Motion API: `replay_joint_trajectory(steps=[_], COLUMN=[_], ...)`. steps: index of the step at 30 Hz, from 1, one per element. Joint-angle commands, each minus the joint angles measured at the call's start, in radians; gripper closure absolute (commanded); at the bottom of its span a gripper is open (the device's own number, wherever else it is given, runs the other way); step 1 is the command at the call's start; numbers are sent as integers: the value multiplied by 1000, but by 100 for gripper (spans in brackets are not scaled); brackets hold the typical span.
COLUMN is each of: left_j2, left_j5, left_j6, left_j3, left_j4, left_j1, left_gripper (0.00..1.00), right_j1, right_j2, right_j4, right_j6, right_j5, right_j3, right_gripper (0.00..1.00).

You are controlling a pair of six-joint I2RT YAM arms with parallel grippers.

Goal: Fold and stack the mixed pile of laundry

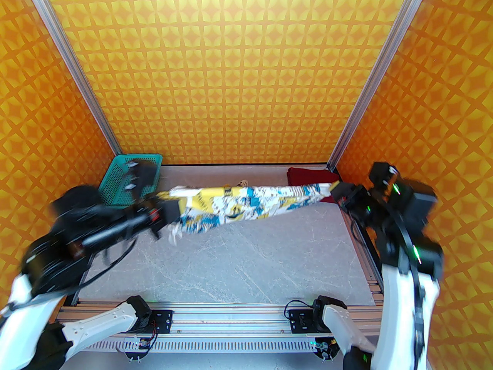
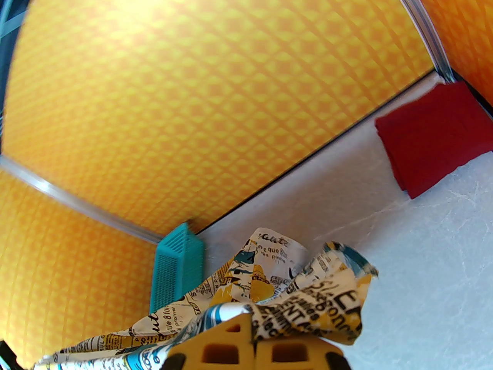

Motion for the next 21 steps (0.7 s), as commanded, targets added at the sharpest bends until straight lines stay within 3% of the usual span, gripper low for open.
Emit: replay_joint_trajectory(steps=[1,6,10,13,15,17,21], left_j2=[1,251,490,595,658,723,858], left_j5=[-10,-202,-136,-33,39,109,210], left_j6=[-7,-40,-70,-115,-144,-170,-171], left_j3=[70,273,298,143,23,-103,-200], left_j4=[-35,-178,-175,-19,117,303,461], left_j1=[-8,19,181,316,377,419,465], left_gripper=[100,100,100,100,100,100,100], right_j1=[-2,-1,51,128,158,164,163], right_j2=[16,111,264,436,579,737,920], right_j4=[-110,-29,108,232,342,446,533], right_j6=[-23,21,36,27,40,46,-12], right_j5=[61,4,28,81,85,81,109], right_j3=[65,38,-57,-143,-208,-245,-246], right_gripper=[100,100,100,93,87,72,47])
